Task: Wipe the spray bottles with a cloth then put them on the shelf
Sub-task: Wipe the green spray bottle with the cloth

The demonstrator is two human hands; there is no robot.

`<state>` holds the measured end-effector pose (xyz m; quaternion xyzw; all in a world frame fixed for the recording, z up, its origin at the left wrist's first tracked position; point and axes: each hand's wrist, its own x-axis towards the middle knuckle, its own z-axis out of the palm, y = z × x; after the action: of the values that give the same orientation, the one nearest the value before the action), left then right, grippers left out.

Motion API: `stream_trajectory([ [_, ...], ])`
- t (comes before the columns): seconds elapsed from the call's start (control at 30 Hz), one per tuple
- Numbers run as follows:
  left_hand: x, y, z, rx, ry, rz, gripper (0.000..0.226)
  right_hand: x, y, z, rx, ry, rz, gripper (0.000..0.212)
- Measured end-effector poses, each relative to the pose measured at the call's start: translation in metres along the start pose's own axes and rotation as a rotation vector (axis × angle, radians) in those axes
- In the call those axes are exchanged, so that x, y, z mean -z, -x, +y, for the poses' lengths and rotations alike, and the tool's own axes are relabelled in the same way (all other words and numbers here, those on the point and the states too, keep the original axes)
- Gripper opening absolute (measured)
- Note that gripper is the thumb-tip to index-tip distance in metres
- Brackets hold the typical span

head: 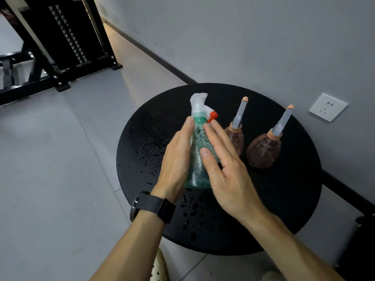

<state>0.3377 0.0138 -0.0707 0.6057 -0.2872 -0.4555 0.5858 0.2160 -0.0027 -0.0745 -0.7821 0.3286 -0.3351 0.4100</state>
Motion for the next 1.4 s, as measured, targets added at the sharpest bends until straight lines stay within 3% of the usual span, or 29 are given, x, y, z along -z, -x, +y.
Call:
stream_trajectory([
  [0.1,0.005,-0.006,0.001,0.005,0.151,-0.002,0.089,-0.005,0.007,-0.001,0.021,-0.002,-0.023,0.047],
  [0.23,0.012,-0.009,-0.002,0.005,0.182,0.013,0.091,-0.008,0.010,-0.001,0.027,0.001,-0.036,0.049],
  [0.5,0.013,-0.009,0.001,-0.037,0.134,0.015,0.066,-0.004,0.004,-0.003,0.041,0.005,-0.021,0.049],
  [0.63,0.012,-0.005,-0.001,-0.009,0.151,-0.066,0.036,-0.002,-0.004,-0.003,0.051,0.033,0.022,0.049],
  [1.1,0.006,0.005,0.007,0.108,0.222,-0.327,0.062,0.003,-0.008,-0.005,0.000,-0.021,0.045,0.047],
  [1.3,0.014,0.000,0.008,0.082,0.293,-0.228,0.070,-0.005,0.004,-0.005,0.048,-0.007,-0.016,0.047],
  [1.4,0.019,-0.003,0.007,0.071,0.327,-0.163,0.053,-0.009,0.013,-0.004,0.073,-0.002,-0.045,0.047],
])
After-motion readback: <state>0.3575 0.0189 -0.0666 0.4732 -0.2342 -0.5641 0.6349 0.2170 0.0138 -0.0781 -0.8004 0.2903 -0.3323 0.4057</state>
